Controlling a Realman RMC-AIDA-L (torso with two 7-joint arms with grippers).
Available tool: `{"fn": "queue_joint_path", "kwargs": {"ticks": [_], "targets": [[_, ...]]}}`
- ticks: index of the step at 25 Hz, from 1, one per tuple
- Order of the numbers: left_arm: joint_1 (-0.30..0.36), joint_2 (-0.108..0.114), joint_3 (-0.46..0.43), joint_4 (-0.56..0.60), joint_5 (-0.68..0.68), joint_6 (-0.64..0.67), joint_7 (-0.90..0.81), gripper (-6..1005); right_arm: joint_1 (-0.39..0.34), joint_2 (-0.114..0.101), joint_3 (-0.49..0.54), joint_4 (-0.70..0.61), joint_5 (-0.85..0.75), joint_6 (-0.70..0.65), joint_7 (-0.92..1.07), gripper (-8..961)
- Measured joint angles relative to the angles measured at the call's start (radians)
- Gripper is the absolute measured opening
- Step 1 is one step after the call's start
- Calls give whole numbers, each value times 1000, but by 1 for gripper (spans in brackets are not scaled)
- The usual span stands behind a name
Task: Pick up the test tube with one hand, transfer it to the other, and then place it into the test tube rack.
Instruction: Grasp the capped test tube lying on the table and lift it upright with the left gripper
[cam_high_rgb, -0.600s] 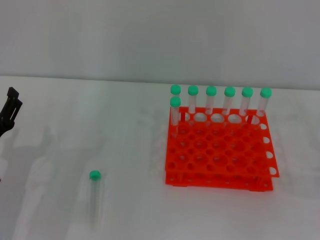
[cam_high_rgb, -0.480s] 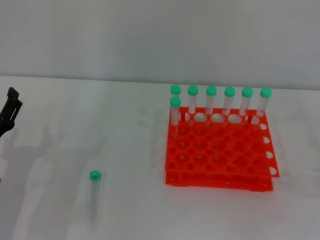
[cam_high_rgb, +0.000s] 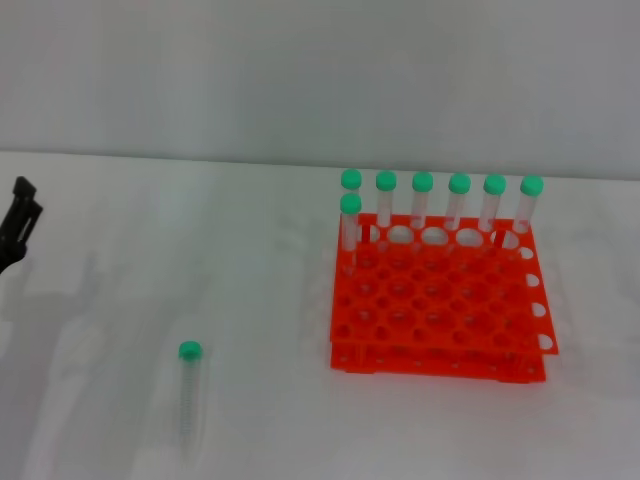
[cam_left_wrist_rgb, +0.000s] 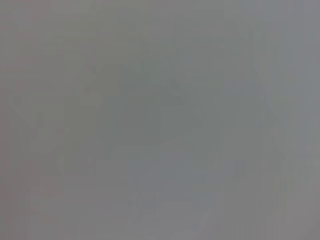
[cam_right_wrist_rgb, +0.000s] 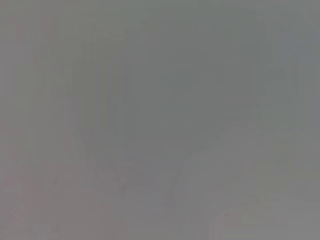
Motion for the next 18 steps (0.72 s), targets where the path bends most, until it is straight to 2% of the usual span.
{"fn": "queue_joint_path", "kwargs": {"ticks": [6, 18], "targets": [[30, 0, 2, -1, -89, 8, -35, 888, 0, 0, 0, -1, 0, 1, 0, 843], [65, 13, 8, 18, -6, 24, -210, 887, 16, -1, -1, -6, -3, 0, 0, 843]]}}
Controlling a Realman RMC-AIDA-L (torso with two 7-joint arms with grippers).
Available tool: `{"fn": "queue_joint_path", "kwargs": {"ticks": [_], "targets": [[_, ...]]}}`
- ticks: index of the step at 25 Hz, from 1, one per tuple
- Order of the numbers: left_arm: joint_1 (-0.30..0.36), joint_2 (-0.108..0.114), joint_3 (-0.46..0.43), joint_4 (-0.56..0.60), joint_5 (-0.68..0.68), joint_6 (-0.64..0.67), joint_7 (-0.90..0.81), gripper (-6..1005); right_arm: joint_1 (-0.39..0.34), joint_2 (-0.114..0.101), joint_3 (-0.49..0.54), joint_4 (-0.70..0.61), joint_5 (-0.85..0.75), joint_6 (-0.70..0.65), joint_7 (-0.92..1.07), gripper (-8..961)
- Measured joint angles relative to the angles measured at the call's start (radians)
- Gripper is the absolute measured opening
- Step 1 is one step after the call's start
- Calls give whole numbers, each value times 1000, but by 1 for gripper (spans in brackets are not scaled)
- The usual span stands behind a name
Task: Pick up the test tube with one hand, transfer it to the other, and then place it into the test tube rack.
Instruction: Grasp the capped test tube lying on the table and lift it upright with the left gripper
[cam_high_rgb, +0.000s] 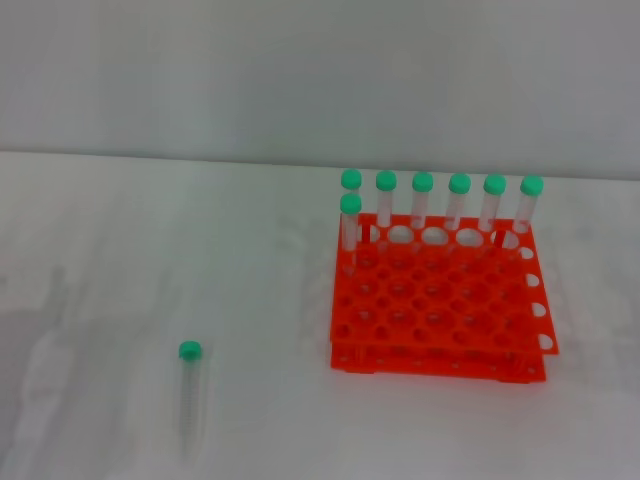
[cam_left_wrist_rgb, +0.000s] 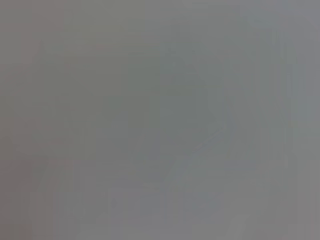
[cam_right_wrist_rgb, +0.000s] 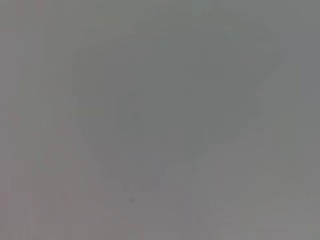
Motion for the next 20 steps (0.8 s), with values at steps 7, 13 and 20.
{"fn": "queue_joint_path", "kwargs": {"ticks": [7, 13, 20], "targets": [[3, 46, 2, 158, 211, -12, -271, 884, 0, 1, 0, -1, 0, -1, 0, 842], [2, 156, -2, 283, 440, -17, -651, 870, 0, 1, -1, -4, -1, -8, 0, 842], [8, 272, -9, 511, 805, -73, -1103, 854, 1, -1, -5, -4, -5, -16, 0, 842]]}}
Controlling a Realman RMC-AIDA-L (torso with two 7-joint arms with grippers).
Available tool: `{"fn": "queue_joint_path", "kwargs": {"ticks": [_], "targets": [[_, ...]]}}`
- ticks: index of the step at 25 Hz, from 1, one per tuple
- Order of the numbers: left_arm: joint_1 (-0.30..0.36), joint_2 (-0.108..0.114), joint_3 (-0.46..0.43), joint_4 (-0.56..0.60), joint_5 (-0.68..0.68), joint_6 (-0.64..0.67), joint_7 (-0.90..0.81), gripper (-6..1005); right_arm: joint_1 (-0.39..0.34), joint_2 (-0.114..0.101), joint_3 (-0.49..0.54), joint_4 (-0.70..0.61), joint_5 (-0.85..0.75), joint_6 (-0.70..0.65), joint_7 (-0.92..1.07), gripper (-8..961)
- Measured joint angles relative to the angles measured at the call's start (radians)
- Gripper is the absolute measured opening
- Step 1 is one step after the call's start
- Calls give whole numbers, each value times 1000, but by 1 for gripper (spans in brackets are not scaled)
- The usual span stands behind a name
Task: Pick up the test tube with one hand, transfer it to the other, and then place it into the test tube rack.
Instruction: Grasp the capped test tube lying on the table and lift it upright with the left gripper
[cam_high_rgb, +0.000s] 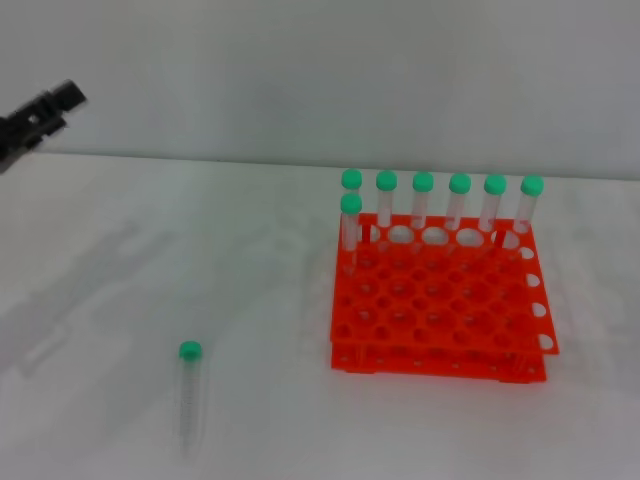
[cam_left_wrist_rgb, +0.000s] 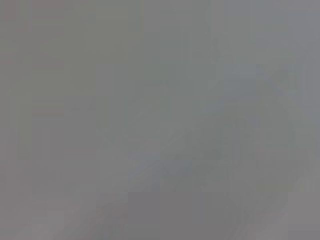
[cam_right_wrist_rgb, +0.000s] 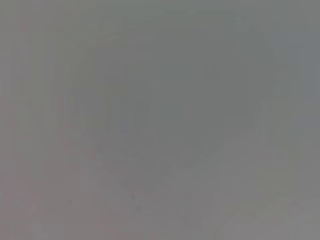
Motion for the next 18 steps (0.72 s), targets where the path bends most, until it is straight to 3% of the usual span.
{"fn": "queue_joint_path", "kwargs": {"ticks": [3, 6, 7, 10, 12, 15, 18], "targets": [[-10, 45, -26, 85, 203, -6, -203, 847, 0, 0, -2, 0, -1, -1, 0, 842], [-23, 51, -101, 206, 469, 4, -422, 840, 0, -1, -3, 0, -2, -1, 0, 842], [-35, 46, -139, 281, 639, 20, -554, 838, 0, -1, -3, 0, -2, -1, 0, 842], [-46, 45, -154, 312, 709, 35, -614, 831, 1, -2, -3, 1, -2, -1, 0, 842], [-101, 50, -199, 356, 861, 112, -738, 826, 1, -4, -2, 2, -2, -1, 0, 842], [-116, 52, -208, 361, 889, 134, -758, 820, 2, -4, -3, 2, -2, -1, 0, 842], [-242, 84, -232, 407, 1131, 299, -928, 813, 3, -4, -3, 2, -1, -1, -1, 842]]}}
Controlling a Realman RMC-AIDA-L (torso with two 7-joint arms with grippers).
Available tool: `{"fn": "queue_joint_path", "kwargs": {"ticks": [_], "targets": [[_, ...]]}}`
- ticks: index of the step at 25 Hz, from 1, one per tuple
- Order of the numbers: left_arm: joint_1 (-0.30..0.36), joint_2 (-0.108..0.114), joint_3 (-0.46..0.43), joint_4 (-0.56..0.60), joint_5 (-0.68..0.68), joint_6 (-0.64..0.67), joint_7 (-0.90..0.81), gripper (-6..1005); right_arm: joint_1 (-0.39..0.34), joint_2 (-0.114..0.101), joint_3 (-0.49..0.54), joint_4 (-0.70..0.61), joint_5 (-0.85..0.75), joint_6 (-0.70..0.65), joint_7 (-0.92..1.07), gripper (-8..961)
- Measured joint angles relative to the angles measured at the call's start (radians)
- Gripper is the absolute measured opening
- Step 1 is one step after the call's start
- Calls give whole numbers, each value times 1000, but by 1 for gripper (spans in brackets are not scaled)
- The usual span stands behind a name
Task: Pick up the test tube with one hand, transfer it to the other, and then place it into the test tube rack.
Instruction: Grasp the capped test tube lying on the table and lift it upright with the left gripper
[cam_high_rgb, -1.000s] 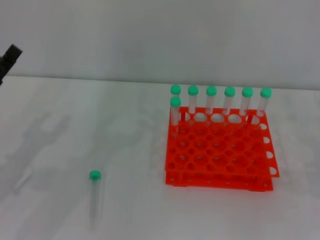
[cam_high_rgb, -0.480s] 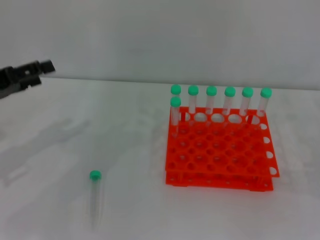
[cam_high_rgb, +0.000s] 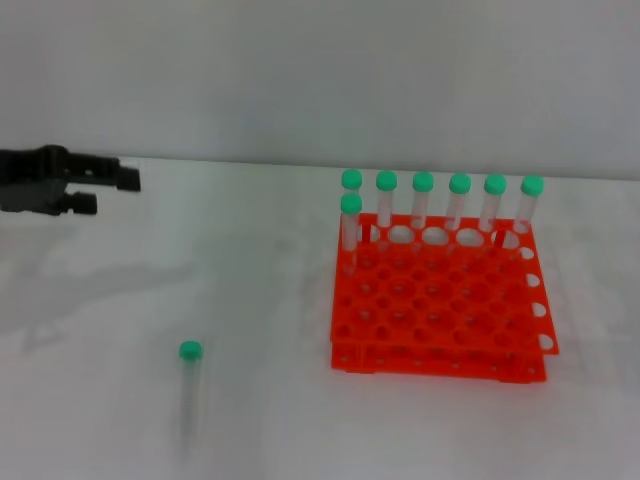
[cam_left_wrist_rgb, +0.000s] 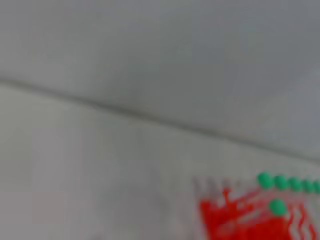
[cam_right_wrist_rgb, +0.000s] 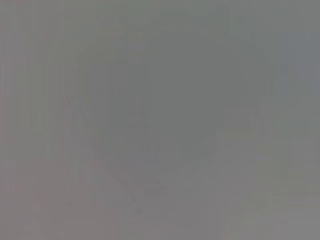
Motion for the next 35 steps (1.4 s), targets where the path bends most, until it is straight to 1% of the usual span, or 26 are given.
{"fn": "queue_joint_path", "kwargs": {"ticks": [4, 10, 17, 19, 22, 23, 24, 29, 31, 32, 33, 35], "targets": [[-79, 11, -1, 23, 144, 100, -81, 803, 3, 1, -1, 0, 0, 0, 0, 842], [-185, 23, 9, 28, 288, 238, -155, 790, 5, 5, -2, -1, 0, 0, 1, 842], [-253, 24, 14, 27, 390, 320, -199, 774, 7, 8, -8, -1, -1, 0, 1, 842], [-271, 24, 42, 24, 431, 337, -218, 769, 8, 9, -9, -2, -2, 0, 1, 842], [-279, 22, 92, 22, 463, 342, -240, 762, 10, 9, -14, -4, -2, -12, 1, 842], [-279, 22, 92, 22, 463, 342, -240, 760, 10, 9, -14, -4, -2, -20, 1, 842], [-292, 14, 117, 9, 485, 344, -255, 758, 10, 9, -15, -4, -2, -26, 1, 842], [-323, -1, 124, -56, 502, 355, -258, 746, 13, 8, -16, -4, -2, -31, 1, 842], [-325, -11, 125, -70, 508, 355, -258, 742, 14, 7, -16, -4, -2, -31, 1, 842], [-325, -11, 125, -70, 508, 355, -258, 739, 14, 7, -16, -4, -2, -31, 1, 842], [-329, -21, 128, -85, 533, 355, -257, 737, 14, 7, -16, -4, -2, -31, 1, 842], [-334, -28, 128, -96, 554, 355, -257, 721, 14, 6, -16, -4, -2, -31, 1, 841]]}}
